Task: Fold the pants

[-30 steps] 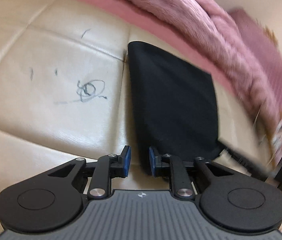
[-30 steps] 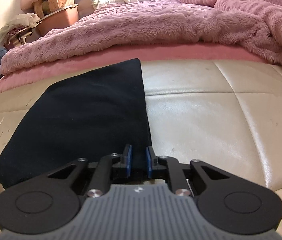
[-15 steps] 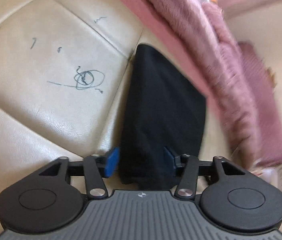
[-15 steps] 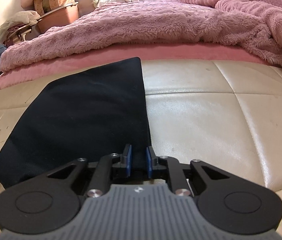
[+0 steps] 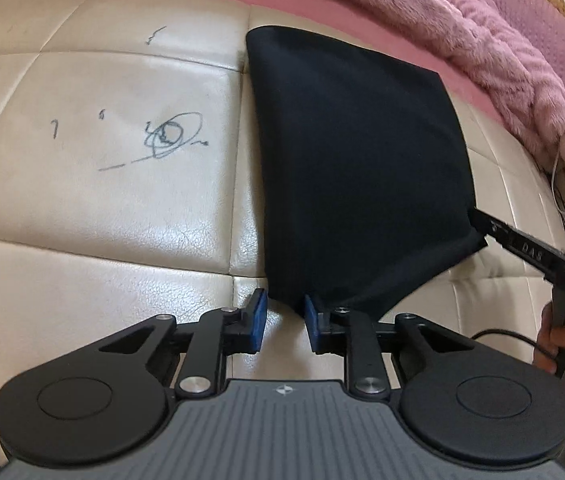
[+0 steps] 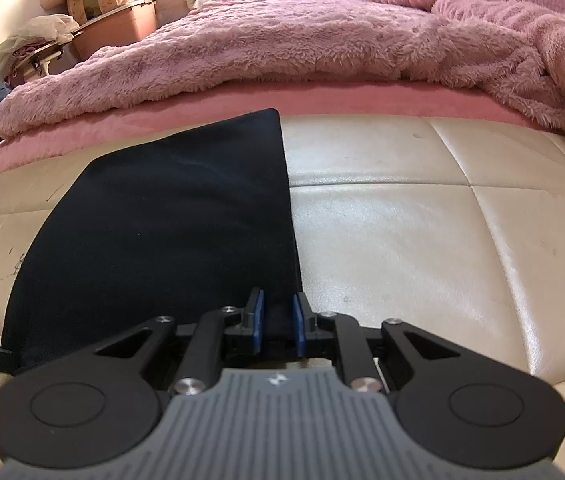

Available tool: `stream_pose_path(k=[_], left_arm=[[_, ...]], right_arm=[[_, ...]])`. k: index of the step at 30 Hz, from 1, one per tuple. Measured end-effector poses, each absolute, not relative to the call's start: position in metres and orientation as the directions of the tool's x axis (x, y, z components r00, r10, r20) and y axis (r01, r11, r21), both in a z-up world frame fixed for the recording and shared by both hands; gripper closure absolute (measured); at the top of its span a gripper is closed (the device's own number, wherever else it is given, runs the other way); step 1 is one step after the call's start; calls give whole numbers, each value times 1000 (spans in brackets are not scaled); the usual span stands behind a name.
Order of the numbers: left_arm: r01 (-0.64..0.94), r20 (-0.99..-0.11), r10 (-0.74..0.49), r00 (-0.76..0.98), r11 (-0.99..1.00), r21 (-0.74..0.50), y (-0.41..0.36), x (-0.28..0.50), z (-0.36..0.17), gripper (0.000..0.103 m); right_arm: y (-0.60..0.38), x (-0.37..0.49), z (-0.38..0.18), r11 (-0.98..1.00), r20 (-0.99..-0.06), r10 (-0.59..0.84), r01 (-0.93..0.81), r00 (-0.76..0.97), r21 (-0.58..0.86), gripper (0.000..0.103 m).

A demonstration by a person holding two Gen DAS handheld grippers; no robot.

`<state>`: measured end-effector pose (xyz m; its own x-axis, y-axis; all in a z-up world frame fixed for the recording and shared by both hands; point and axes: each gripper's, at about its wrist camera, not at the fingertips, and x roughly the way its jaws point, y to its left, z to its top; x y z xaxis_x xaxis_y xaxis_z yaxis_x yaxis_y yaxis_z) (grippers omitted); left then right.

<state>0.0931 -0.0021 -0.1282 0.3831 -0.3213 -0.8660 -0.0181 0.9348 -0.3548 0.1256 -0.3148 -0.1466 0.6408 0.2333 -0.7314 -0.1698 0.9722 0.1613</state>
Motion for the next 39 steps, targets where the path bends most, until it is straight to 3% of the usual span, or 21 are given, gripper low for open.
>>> stream_pose_path(k=[3,5,8,9,11,14,19,24,36,39], left_arm=[[40,-835,-331,441,936,-350,2,96,-110,67],[58,-803,-341,488,931,-361,9,100,-100,49],[33,-775,-313,549,934,-355,18,113,-92,39],[21,-769,-304,563,935,-354,20,120,-91,36],[11,-764,-297,574,935,-355,22,132,-94,21],[-27,-745,-319,585,911,-412,27,149,-102,15],[-130,-723,-337,603,853,-506,36,166,-123,13],[-124,-732,-394,555,831,-542,35,178,-139,13],[-100,-620,-526,582,710,-697,56,189,-162,15],[-114,-614,-529,586,696,-709,59,190,-163,25]], right_arm=[[-321,129,-138,969,-740,249,-160,625,190,84],[-327,129,-129,967,-734,256,-160,629,200,66],[-340,133,-120,954,-717,296,-156,631,257,55],[-344,137,-119,948,-717,312,-150,623,281,55],[-351,145,-118,938,-713,334,-138,616,319,55],[-357,164,-123,908,-708,387,-109,590,405,55],[-360,197,-138,853,-703,464,-56,540,519,55],[-365,219,-156,802,-692,514,1,508,597,55],[-370,236,-169,734,-638,612,-34,467,679,53],[-367,240,-171,719,-628,630,-37,457,694,53]])
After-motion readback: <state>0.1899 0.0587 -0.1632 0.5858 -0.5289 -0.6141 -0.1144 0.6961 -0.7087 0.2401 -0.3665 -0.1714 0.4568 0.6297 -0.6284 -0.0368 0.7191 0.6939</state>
